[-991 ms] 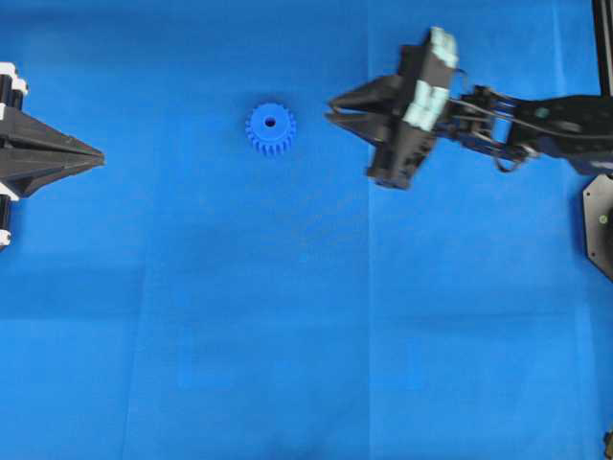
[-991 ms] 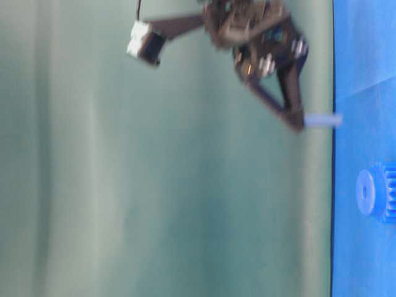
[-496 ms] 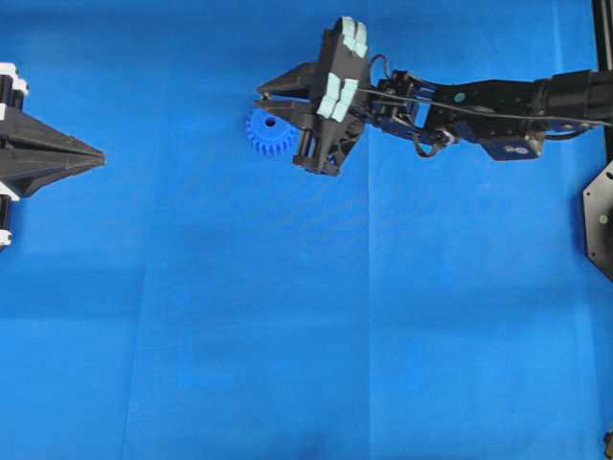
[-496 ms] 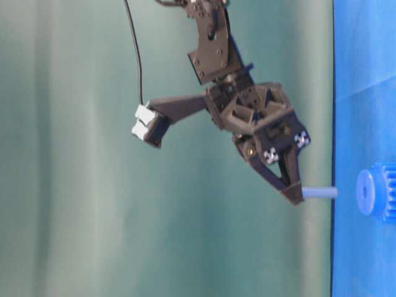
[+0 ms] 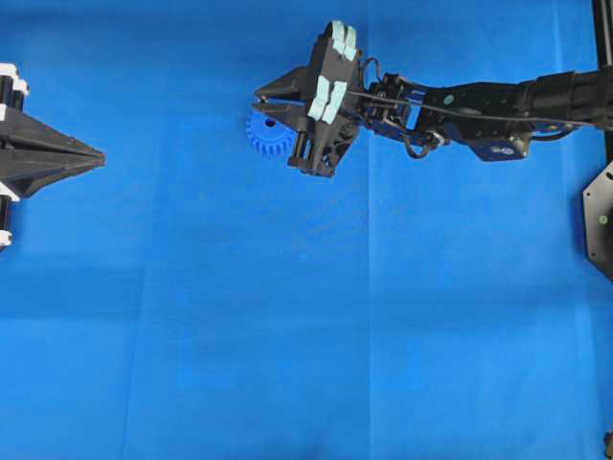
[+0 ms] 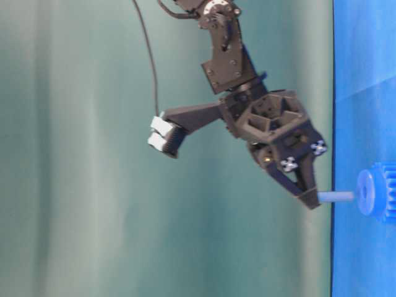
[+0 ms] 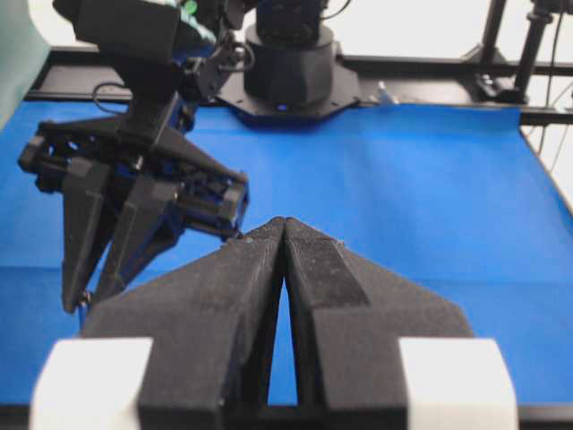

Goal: Insert the shaft placed at a random location into the center hole of the small gear at another random location.
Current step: 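Lift the shaft and carry it left over the blue gear, then align the held shaft above the gear's center hole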

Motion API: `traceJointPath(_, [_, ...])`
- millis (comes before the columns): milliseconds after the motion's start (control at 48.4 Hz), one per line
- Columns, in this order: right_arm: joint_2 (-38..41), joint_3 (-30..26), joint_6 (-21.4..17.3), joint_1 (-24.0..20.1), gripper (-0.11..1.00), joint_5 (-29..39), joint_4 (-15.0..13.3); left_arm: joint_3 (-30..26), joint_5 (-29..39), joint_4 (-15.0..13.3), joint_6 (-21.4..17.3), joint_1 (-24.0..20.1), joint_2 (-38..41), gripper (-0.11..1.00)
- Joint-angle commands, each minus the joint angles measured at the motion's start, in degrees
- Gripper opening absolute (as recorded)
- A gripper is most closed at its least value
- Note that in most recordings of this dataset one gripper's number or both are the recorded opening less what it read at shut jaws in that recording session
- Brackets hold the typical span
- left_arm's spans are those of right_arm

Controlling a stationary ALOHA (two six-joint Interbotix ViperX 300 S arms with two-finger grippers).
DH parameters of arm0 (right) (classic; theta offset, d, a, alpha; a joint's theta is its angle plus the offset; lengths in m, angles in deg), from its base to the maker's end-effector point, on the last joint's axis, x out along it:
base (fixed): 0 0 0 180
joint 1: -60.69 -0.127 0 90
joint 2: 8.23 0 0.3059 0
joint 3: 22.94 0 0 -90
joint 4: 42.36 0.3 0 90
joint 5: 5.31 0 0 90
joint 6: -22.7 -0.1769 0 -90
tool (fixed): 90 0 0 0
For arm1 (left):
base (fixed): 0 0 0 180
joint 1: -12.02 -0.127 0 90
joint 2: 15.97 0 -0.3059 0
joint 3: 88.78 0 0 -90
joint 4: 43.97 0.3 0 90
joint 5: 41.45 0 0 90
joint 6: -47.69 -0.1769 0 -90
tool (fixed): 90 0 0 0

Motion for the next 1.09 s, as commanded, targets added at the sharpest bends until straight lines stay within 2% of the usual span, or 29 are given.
traceJointPath(0, [-0.1, -0.7, -0.2, 0.1, 0.03, -1.4, 0.4, -0.6, -0.3, -0.1, 0.0, -0.1, 0.5, 0.0])
traceJointPath(558, [1.7, -0.3, -0.3, 0.1, 0.03, -2.4, 1.4, -0.5, -0.2, -0.1, 0.0, -0.1, 0.5, 0.0])
traceJointPath(1074, [-5.1, -0.2, 0.4, -0.2, 0.03, -2.1, 0.6, -0.3, -0.1, -0.1, 0.2, -0.1, 0.3, 0.0])
